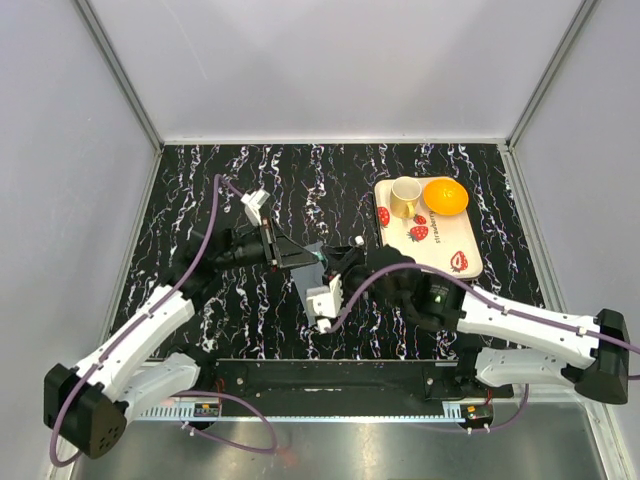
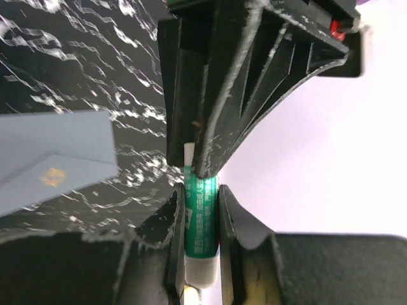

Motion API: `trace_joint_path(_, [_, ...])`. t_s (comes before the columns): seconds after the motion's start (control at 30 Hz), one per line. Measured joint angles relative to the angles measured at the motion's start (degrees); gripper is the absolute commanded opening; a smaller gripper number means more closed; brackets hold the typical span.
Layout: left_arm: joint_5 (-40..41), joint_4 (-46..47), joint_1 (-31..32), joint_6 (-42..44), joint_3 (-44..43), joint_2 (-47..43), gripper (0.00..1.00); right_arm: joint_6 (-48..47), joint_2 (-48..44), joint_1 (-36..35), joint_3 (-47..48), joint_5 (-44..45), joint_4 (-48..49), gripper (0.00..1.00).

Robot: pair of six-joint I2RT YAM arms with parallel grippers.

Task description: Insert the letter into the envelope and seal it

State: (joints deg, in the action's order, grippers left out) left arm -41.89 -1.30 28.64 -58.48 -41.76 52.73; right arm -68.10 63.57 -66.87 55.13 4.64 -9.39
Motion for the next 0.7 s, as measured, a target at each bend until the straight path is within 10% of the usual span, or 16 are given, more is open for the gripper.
trace_joint_path(0.1, [-2.86, 2.60, -1.27, -6.99, 1.38, 2.78, 0.10, -7.17, -1.05, -0.31, -4.92, 1.90, 6.05, 0.00])
trace_joint_path(0.17, [-5.18, 6.34, -2.23, -9.88, 2.29, 4.15, 0.43, -7.50, -0.61, -0.39, -4.74, 3.21, 6.27, 0.00])
trace_joint_path(0.33, [-7.19, 8.17, -6.32, -5.60, 1.66, 1.40, 0.72, 1.27, 2.64, -1.05, 5.49, 4.24, -0.07, 0.00])
trace_joint_path(0.7, [-18.14, -14.08, -13.90, 64.85, -9.31, -16.59, 0.77, 37.73, 12.41, 16.33, 30.75, -32.24, -27.87, 0.00])
